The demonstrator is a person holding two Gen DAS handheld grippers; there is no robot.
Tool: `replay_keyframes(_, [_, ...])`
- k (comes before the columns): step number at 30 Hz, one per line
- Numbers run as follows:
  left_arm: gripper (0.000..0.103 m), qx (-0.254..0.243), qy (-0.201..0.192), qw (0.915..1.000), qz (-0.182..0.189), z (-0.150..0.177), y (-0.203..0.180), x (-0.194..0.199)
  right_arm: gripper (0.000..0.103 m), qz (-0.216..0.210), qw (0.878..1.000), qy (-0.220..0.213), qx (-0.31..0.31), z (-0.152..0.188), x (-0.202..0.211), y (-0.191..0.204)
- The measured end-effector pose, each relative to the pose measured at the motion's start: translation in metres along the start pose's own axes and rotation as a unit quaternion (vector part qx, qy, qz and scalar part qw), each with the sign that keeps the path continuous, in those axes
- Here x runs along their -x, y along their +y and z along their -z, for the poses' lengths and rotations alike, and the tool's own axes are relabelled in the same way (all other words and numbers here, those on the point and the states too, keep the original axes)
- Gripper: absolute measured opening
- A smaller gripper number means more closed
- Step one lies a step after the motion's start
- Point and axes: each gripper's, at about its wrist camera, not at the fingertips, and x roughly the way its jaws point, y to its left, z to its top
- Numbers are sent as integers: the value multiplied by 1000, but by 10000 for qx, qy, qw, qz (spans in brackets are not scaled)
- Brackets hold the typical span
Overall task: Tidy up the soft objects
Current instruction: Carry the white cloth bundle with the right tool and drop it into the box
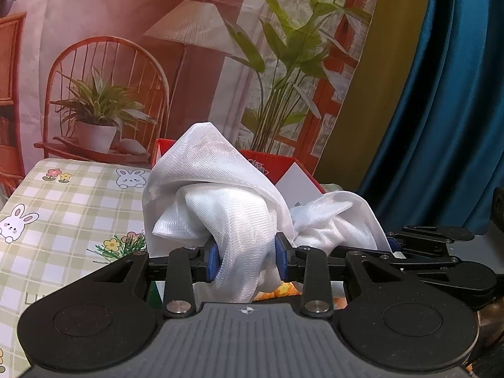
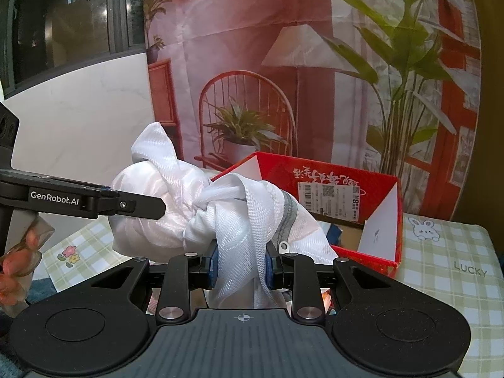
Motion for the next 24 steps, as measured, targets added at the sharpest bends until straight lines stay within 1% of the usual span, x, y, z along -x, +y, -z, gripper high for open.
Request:
replay_keyframes(3, [36, 10, -19, 10000, 27, -6, 1, -2, 25, 36, 10000, -30, 37, -2, -1, 0])
replay_keyframes(6, [36, -31, -138, 9999, 56, -17, 1, -6, 25, 74, 9999, -88, 95, -7, -2, -1])
replay_keyframes(13, [37, 94, -304, 9994, 154, -58, 9, -39, 25, 340, 9983, -319, 336, -40, -21, -17])
replay_keyframes(16, [38, 120, -356, 9992, 124, -75, 13, -61, 25, 572, 9963, -413, 487, -60, -41, -29])
replay_keyframes(19, [40, 253, -279, 9993, 60, -90, 20, -90, 25, 785, 9936, -398, 707, -75, -68, -43])
replay_keyframes(21, [41, 322, -174, 9993, 34, -96, 27, -108, 25, 842, 9936, -281, 699, -82, -90, -53])
replay_keyframes(22, [41, 375, -92, 9992, -69, -99, 31, -118, 25, 870, 9937, -214, 675, -84, -99, -56])
replay_keyframes(24, [41, 590, 12, 9982, -108, -101, 41, -131, 25, 893, 9938, -75, 660, -86, -118, -64])
